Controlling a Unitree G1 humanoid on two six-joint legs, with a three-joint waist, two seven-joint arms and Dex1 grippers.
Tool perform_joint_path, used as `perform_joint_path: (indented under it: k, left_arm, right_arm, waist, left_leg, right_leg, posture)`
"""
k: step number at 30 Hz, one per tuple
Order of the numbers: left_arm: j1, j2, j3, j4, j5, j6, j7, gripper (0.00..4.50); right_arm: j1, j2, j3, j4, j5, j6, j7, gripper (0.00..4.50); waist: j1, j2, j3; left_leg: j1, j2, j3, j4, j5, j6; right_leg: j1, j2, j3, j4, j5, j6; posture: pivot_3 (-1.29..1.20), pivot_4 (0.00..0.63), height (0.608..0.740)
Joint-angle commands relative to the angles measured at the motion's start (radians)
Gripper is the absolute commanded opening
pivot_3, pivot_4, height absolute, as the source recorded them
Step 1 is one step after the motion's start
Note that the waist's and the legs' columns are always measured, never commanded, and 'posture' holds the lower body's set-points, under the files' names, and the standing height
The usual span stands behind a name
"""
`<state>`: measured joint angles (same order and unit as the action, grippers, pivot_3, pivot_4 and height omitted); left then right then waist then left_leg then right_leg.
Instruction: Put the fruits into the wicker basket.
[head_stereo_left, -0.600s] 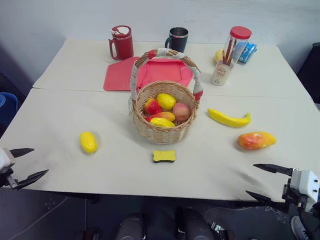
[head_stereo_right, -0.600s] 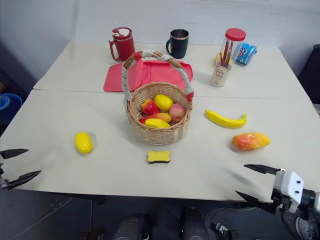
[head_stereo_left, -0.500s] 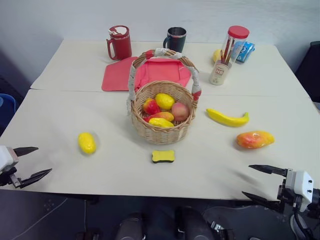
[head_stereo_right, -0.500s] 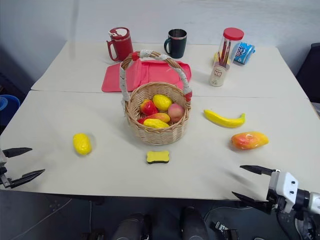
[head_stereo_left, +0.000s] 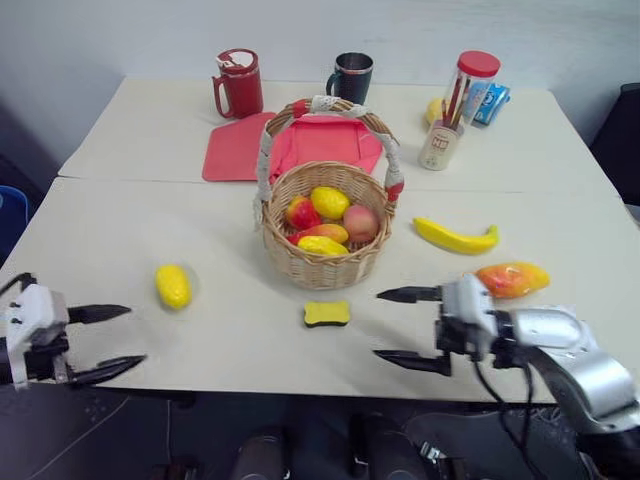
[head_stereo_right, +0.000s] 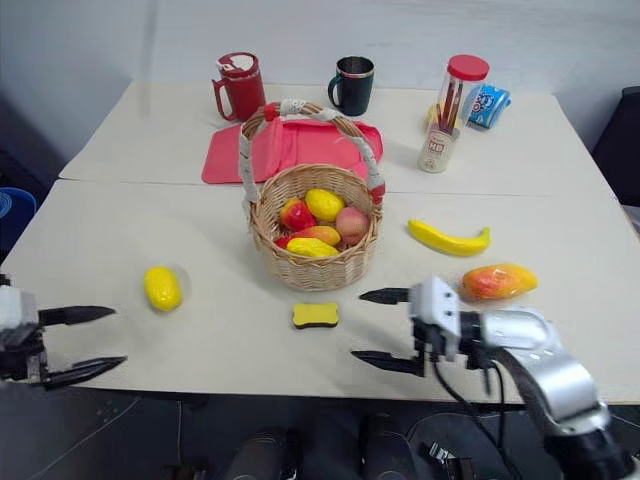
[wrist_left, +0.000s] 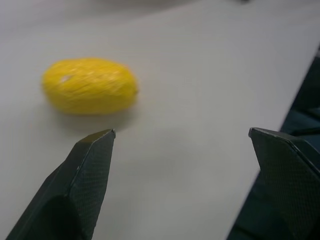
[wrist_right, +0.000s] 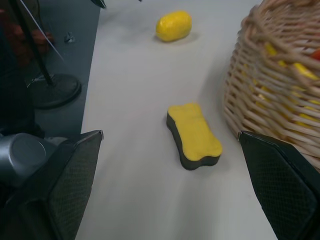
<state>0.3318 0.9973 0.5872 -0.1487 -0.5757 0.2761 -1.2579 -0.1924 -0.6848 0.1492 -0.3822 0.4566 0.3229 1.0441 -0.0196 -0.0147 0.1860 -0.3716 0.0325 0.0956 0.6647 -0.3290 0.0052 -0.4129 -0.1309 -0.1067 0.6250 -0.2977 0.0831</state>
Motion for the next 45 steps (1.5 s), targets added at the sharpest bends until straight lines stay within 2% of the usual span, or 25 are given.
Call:
perform_joint_path:
  k: [1,6,12,16,22,23,27,31,32,34,37,39,42,45]
  left_arm:
    - [0.031,-0.030,-0.004,-0.166,-0.052,0.054,0.023,4.50]
    - [0.042,-0.075,-0.036,-0.267,-0.039,0.080,0.070,4.50]
    - [-0.002,-0.122,-0.036,-0.361,-0.120,0.169,0.157,4.50]
    - [-0.027,-0.111,-0.035,-0.379,-0.125,0.191,0.169,4.50]
    - [-0.094,-0.147,-0.092,-0.427,-0.178,0.235,0.228,4.50]
    - [-0.127,-0.162,-0.105,-0.439,-0.211,0.257,0.261,4.50]
    - [-0.217,-0.172,-0.194,-0.465,-0.226,0.285,0.294,4.50]
    - [-0.283,-0.190,-0.282,-0.447,-0.201,0.270,0.303,4.50]
    - [-0.303,-0.197,-0.301,-0.437,-0.198,0.265,0.304,4.50]
    - [-0.333,-0.208,-0.326,-0.421,-0.191,0.257,0.305,4.50]
    - [-0.382,-0.229,-0.359,-0.403,-0.203,0.271,0.319,4.50]
    - [-0.410,-0.231,-0.374,-0.402,-0.220,0.291,0.322,4.50]
    - [-0.443,-0.243,-0.364,-0.397,-0.237,0.304,0.349,4.50]
    - [-0.444,-0.242,-0.341,-0.395,-0.236,0.304,0.364,4.50]
  right_arm:
    - [-0.082,0.074,0.098,0.045,-0.076,0.072,-0.075,4.46]
    - [-0.172,0.187,0.195,0.166,-0.186,0.058,-0.134,4.46]
    - [-0.245,0.257,0.266,0.314,-0.249,0.023,-0.082,4.46]
    - [-0.250,0.252,0.274,0.345,-0.255,-0.013,-0.026,3.59]
    - [-0.183,0.227,0.192,0.304,-0.188,-0.055,0.020,1.58]
    - [-0.150,0.215,0.168,0.280,-0.167,-0.079,0.038,1.36]
    - [0.006,0.175,-0.017,0.092,0.031,-0.065,0.057,1.34]
    - [0.121,0.086,-0.288,-0.072,0.213,0.090,-0.072,1.34]
    - [0.137,0.052,-0.420,-0.059,0.260,0.130,-0.124,1.34]
    - [0.171,-0.011,-0.606,0.003,0.290,0.155,-0.157,1.34]
    - [0.158,-0.122,-0.726,0.298,0.186,0.036,-0.106,1.34]
    - [0.061,-0.194,-0.722,0.558,0.089,-0.106,-0.088,1.34]
    - [-0.126,-0.255,-0.651,0.912,-0.021,-0.233,-0.097,1.34]
    - [-0.336,-0.282,-0.557,1.281,-0.163,-0.344,-0.179,1.34]
  waist:
    - [-0.005,0.000,0.000]
    - [-0.008,0.000,0.000]
    - [-0.008,0.000,0.000]
    - [-0.008,-0.001,0.000]
    - [-0.005,-0.001,0.000]
    - [-0.004,-0.001,0.000]
    - [0.010,-0.001,-0.001]
    - [0.016,-0.001,0.000]
    - [0.018,-0.001,0.000]
    - [0.021,-0.001,0.000]
    - [0.031,-0.001,0.000]
    - [0.030,-0.001,0.000]
    - [0.014,0.000,0.000]
    - [-0.008,0.000,0.000]
  left_leg:
    - [0.000,0.000,0.000,0.000,0.000,0.000]
    - [0.001,-0.001,0.001,0.002,0.001,0.001]
    - [0.001,-0.001,0.001,0.002,0.002,0.001]
    - [0.001,-0.001,0.000,0.002,0.002,0.002]
    - [0.001,-0.001,0.000,0.002,0.002,0.001]
    - [0.001,-0.001,0.000,0.002,0.002,0.002]
    - [0.001,-0.002,-0.001,0.002,0.002,0.002]
    - [0.002,-0.002,0.000,0.002,0.002,0.002]
    - [0.002,-0.002,0.001,0.002,0.002,0.002]
    - [0.002,-0.002,0.000,0.002,0.002,0.003]
    - [0.002,-0.003,0.000,0.002,0.003,0.003]
    - [0.003,-0.003,0.002,0.003,0.003,0.004]
    - [0.004,-0.003,0.007,0.003,0.004,0.006]
    - [0.006,0.000,0.009,0.003,0.005,0.004]
  right_leg:
    - [0.000,0.000,0.000,0.000,0.000,0.000]
    - [0.001,0.001,0.000,0.002,0.000,0.000]
    - [0.001,0.001,0.000,0.003,0.000,0.000]
    - [0.001,0.001,-0.001,0.003,0.000,0.000]
    - [0.002,0.001,-0.001,0.002,0.000,0.000]
    - [0.002,0.001,-0.001,0.002,0.000,0.001]
    - [0.003,0.001,-0.001,0.002,0.001,0.002]
    - [0.004,0.001,0.000,0.002,0.002,0.003]
    - [0.004,0.002,0.000,0.002,0.002,0.003]
    - [0.004,0.002,0.000,0.002,0.002,0.003]
    - [0.004,0.002,0.000,0.001,0.002,0.003]
    - [0.005,0.007,0.000,0.001,0.002,0.003]
    - [0.004,0.009,0.000,0.001,0.003,0.005]
    - [0.004,0.013,0.002,0.001,0.004,0.004]
  posture:
    - [0.00,0.150,0.740]
    - [0.00,0.150,0.740]
    - [0.00,0.150,0.740]
    - [0.00,0.150,0.740]
    - [0.00,0.150,0.740]
    - [0.00,0.150,0.740]
    - [0.00,0.150,0.740]
    - [0.00,0.150,0.740]
    - [0.00,0.150,0.740]
    - [0.00,0.150,0.740]
    - [0.00,0.150,0.740]
    - [0.00,0.150,0.740]
    - [0.00,0.150,0.740]
    - [0.00,0.150,0.740]
